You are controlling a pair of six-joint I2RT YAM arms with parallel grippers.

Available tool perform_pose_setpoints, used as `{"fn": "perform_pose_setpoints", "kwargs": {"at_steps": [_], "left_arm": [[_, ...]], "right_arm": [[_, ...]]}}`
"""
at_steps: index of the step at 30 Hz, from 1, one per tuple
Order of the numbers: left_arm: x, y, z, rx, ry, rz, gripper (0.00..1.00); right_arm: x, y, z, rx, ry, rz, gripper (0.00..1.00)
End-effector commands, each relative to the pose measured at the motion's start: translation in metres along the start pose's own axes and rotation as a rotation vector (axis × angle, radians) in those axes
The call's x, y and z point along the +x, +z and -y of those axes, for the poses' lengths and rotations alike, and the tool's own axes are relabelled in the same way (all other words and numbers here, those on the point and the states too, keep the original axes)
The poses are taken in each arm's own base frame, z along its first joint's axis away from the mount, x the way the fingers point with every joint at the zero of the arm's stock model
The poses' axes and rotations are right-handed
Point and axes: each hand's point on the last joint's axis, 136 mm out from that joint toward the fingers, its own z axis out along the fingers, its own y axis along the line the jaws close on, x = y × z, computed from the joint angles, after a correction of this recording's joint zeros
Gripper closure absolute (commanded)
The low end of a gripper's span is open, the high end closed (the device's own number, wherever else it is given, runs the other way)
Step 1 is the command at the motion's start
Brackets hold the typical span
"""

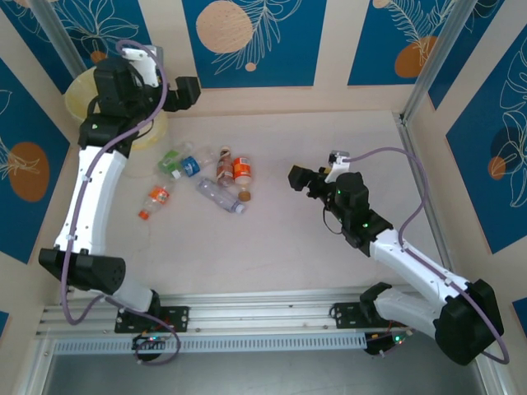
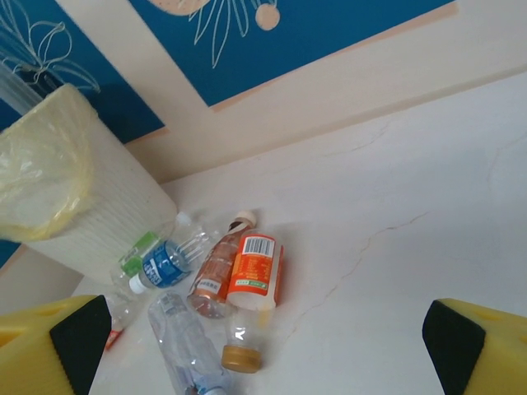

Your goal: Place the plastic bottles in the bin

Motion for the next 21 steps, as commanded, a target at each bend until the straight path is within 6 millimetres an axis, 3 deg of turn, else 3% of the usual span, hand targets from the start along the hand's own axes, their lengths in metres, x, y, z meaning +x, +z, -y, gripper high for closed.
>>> {"fn": "perform_pose_setpoints", "kwargs": {"at_steps": [1,9,14,17,21], "left_arm": [[0.017,0.019,0.007,0.006,-0.04,0.002,0.0],[0.152,0.058,-0.002,-0.255,-0.239,-0.166,0.0],[0.23,0.059,-0.016,-0.402,-0.383,-0.311,0.0],[0.281,0.048,-0.029,-0.554,-0.547,-0.44,0.0],[0.332,0.041,-0.029,-0.629,-0.67,-0.549,0.0]], "right_arm": [[0.008,0.007,-0.018,-0.106,-0.08,-0.03,0.0],[0.015,0.022,-0.018,-0.086,-0.077,-0.062,0.0],[0.011,0.023,-0.013,-0.053,-0.061,-0.05,0.0],[0.012,0.023,-0.008,-0.037,-0.044,-0.048,0.0],[0.013,0.024,-0.006,-0.03,-0.035,-0.051,0.0]]}}
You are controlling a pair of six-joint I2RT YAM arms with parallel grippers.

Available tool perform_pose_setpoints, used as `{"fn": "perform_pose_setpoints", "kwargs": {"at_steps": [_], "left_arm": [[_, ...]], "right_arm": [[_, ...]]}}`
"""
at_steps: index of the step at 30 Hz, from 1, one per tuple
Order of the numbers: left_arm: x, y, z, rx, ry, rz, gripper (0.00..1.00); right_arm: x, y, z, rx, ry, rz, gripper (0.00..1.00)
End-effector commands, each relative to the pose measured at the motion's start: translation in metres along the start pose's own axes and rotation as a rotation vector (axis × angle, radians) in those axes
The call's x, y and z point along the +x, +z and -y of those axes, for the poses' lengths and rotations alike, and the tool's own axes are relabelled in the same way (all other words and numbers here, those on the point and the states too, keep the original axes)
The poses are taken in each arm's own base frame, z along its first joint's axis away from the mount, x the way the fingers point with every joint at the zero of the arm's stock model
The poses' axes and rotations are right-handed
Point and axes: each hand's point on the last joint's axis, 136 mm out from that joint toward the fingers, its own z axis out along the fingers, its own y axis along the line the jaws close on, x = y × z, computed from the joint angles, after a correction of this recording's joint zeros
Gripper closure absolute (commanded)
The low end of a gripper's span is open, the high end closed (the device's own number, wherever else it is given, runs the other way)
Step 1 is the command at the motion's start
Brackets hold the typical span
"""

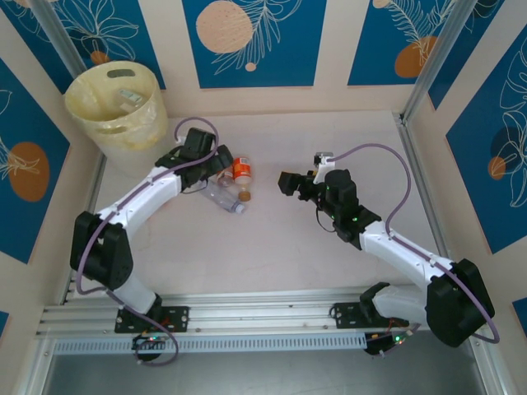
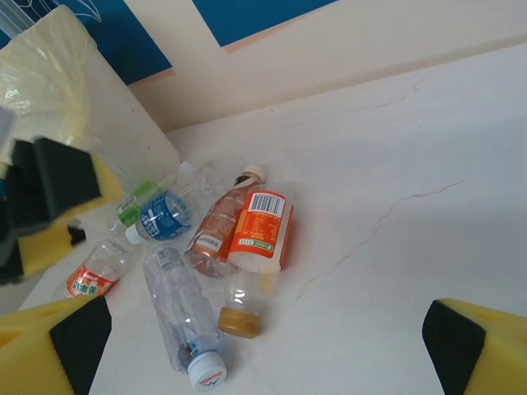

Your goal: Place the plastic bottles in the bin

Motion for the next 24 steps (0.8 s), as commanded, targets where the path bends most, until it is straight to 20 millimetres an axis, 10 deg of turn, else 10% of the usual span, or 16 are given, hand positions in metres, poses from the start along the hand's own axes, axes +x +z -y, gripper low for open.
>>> {"fn": "perform_pose_setpoints", "kwargs": {"at_steps": [1,12,24], "left_arm": [[0.043,0.019,-0.032,-0.136,-0.172,-0.107,0.0],[0.08,0.046,-0.038,-0.322,-0.111,-0.136,0.02],[0.094,0.083,-0.049,-0.367,-0.095,-0.119,0.28]], "right_arm": [[-0.017,0.0,-0.003,0.004,0.018,0.053,0.0],[-0.012,0.0,0.0,0.016,0.042,0.032,0.0],[-0.01,-0.004,0.002,0.025,0.059,0.021,0.01]]}}
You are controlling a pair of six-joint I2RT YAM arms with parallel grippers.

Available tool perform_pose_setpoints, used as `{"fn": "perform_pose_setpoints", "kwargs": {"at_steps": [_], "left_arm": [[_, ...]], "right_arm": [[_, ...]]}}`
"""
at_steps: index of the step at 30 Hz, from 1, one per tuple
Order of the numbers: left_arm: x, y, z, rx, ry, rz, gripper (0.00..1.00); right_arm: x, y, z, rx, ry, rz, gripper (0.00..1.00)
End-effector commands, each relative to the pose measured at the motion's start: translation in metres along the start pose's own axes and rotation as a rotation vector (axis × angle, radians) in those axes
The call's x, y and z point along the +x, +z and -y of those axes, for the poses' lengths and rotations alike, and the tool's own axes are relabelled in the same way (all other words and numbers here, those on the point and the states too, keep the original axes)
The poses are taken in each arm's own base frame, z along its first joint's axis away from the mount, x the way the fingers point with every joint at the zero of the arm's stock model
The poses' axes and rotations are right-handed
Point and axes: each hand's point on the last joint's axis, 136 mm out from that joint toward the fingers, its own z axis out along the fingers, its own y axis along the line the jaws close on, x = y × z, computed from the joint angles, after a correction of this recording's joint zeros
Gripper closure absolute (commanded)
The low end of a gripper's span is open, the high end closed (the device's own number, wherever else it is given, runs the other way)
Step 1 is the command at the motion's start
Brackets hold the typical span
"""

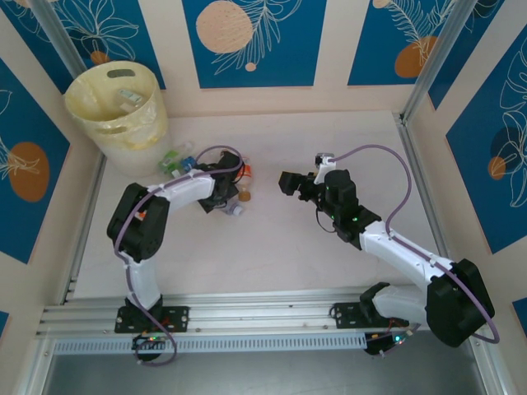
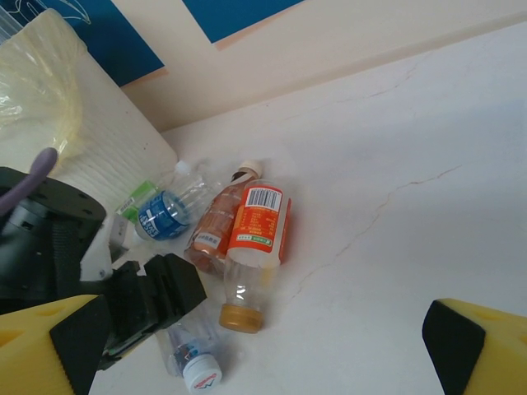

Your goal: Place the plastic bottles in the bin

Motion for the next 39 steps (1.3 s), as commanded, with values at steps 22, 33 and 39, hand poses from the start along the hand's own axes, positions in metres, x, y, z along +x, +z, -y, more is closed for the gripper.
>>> {"fn": "perform_pose_setpoints", "kwargs": {"at_steps": [22,33,39], "left_arm": [[-0.019,-0.009,-0.026,-0.052,0.211,0.15,0.71],[-0.049,-0.085,0.007,0.323,0.42,0.266,0.77],[-0.104,-0.143,0.024,0.498,0.441,0.328,0.75]], "right_arm": [[-0.015,-0.001,-0.007,-0.009,0.026,0.031,0.0],[-0.018,0.005,-0.014,-0.034,0.041,0.023,0.0],[-0.02,0.004,-0.041,-0.148,-0.016,-0.002,0.0]]}}
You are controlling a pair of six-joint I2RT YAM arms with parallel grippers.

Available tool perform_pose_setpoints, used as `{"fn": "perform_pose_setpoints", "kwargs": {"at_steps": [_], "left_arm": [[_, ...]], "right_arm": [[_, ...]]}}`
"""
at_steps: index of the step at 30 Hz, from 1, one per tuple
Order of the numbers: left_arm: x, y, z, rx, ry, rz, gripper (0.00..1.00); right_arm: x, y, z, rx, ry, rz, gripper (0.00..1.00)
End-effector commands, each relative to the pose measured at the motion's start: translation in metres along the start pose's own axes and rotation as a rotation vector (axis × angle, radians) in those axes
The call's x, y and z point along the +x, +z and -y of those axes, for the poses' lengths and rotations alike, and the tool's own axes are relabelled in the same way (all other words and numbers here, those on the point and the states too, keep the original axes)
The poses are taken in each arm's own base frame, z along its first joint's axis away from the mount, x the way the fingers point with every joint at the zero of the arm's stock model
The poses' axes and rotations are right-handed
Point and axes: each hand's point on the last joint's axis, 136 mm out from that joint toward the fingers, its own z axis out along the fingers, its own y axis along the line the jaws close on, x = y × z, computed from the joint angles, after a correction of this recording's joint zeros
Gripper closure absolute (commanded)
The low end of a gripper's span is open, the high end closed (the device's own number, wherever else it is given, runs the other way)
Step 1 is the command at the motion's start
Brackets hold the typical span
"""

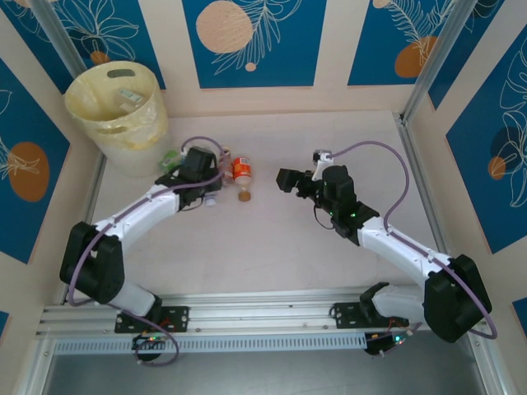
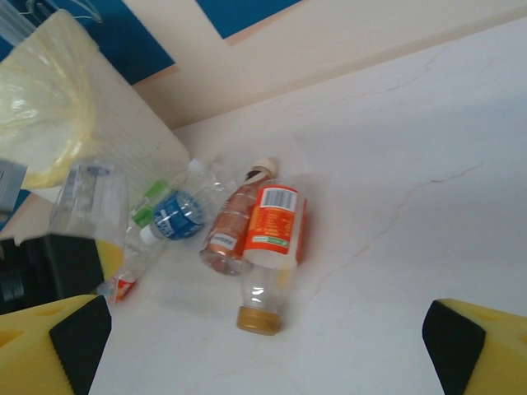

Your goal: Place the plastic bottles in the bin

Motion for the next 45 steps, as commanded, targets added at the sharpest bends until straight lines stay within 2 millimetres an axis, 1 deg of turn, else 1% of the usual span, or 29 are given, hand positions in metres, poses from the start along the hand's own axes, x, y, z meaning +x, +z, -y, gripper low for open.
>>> {"fn": "perform_pose_setpoints", "kwargs": {"at_steps": [1,5,7,11,15,19,23,25,26,31,34,37,39,42,45], "left_arm": [[-0.062,-0.031,0.015,0.141,0.045,0.1,0.75],[-0.113,-0.05,0.012,0.166,0.045,0.203,0.75],[-0.137,-0.059,0.009,0.174,0.037,0.248,0.75],[-0.179,-0.078,0.006,0.182,0.049,0.33,0.75],[-0.223,-0.097,-0.006,0.154,0.059,0.421,0.74],[-0.261,-0.108,-0.025,0.1,0.045,0.484,0.74],[-0.294,-0.113,-0.054,0.006,0.045,0.55,0.74],[-0.31,-0.113,-0.072,-0.034,0.037,0.569,0.73],[-0.315,-0.112,-0.081,-0.051,0.033,0.57,0.73],[-0.337,-0.1,-0.139,-0.136,-0.015,0.562,0.72],[-0.337,-0.086,-0.166,-0.187,0.004,0.533,0.72],[-0.334,-0.073,-0.194,-0.289,0.016,0.518,0.71],[-0.333,-0.062,-0.209,-0.319,0.017,0.503,0.71],[-0.331,-0.052,-0.233,-0.396,0.015,0.48,0.7],[-0.328,-0.04,-0.248,-0.466,0.064,0.452,0.65]], "right_arm": [[-0.013,-0.002,-0.037,-0.146,-0.068,0.014,0.0],[-0.006,-0.004,-0.071,-0.252,-0.204,0.009,0.0],[0.001,-0.003,-0.089,-0.293,-0.286,-0.005,0.0],[0.014,-0.004,-0.121,-0.384,-0.408,-0.03,0.0],[0.029,-0.009,-0.148,-0.492,-0.522,-0.03,0.0],[0.034,-0.015,-0.163,-0.556,-0.586,0.0,0.0],[0.032,-0.019,-0.167,-0.565,-0.602,0.022,0.0],[0.032,-0.02,-0.165,-0.554,-0.601,0.026,0.0],[0.031,-0.021,-0.164,-0.549,-0.599,0.028,0.0],[0.03,-0.021,-0.157,-0.512,-0.59,0.034,0.0],[0.029,-0.021,-0.156,-0.502,-0.585,0.029,0.0],[0.028,-0.02,-0.156,-0.492,-0.581,0.029,0.0],[0.028,-0.019,-0.155,-0.486,-0.578,0.026,0.0],[0.03,-0.018,-0.154,-0.475,-0.577,0.018,0.01],[0.031,-0.018,-0.152,-0.462,-0.578,0.014,0.0]]}}
